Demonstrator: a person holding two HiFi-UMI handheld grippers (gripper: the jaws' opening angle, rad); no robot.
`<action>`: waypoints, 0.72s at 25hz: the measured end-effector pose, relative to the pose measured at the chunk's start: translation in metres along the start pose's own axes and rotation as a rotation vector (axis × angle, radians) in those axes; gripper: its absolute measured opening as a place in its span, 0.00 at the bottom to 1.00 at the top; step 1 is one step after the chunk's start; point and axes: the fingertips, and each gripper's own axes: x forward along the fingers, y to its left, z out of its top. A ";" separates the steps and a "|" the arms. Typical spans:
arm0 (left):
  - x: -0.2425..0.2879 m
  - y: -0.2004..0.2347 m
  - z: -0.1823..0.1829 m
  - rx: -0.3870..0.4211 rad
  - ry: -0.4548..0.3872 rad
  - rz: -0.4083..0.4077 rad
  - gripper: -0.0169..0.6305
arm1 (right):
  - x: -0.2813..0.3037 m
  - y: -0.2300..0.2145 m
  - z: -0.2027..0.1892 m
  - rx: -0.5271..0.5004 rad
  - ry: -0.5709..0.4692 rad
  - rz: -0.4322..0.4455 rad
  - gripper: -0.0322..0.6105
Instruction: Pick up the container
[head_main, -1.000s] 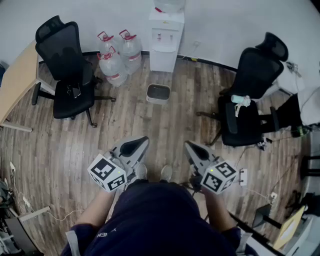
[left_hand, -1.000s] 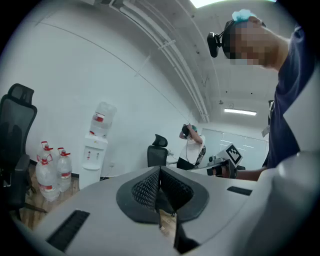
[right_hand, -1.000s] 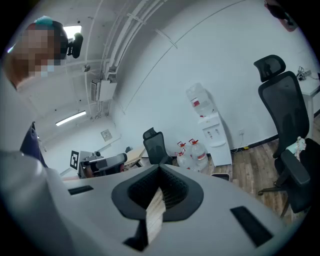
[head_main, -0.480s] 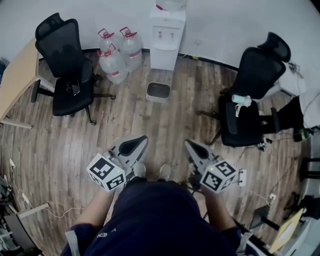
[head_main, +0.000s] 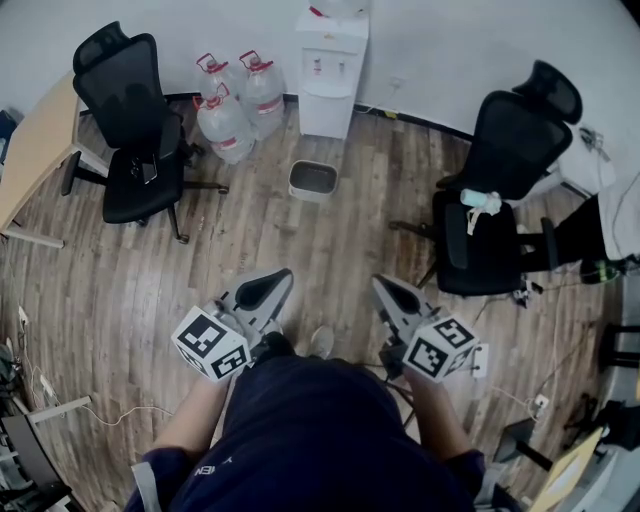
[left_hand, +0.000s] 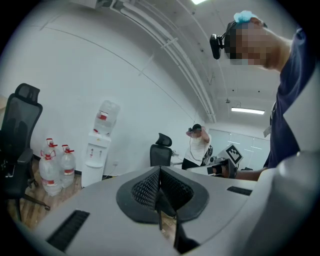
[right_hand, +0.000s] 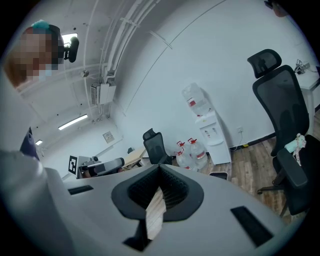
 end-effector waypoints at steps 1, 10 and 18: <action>0.001 -0.002 -0.001 0.002 0.001 0.007 0.07 | -0.003 -0.003 0.001 0.004 -0.004 0.003 0.08; 0.013 0.010 -0.002 -0.004 0.006 0.063 0.07 | -0.003 -0.029 0.012 0.024 -0.013 0.017 0.08; 0.044 0.049 0.008 -0.004 -0.001 0.061 0.07 | 0.031 -0.056 0.028 0.017 0.019 0.019 0.08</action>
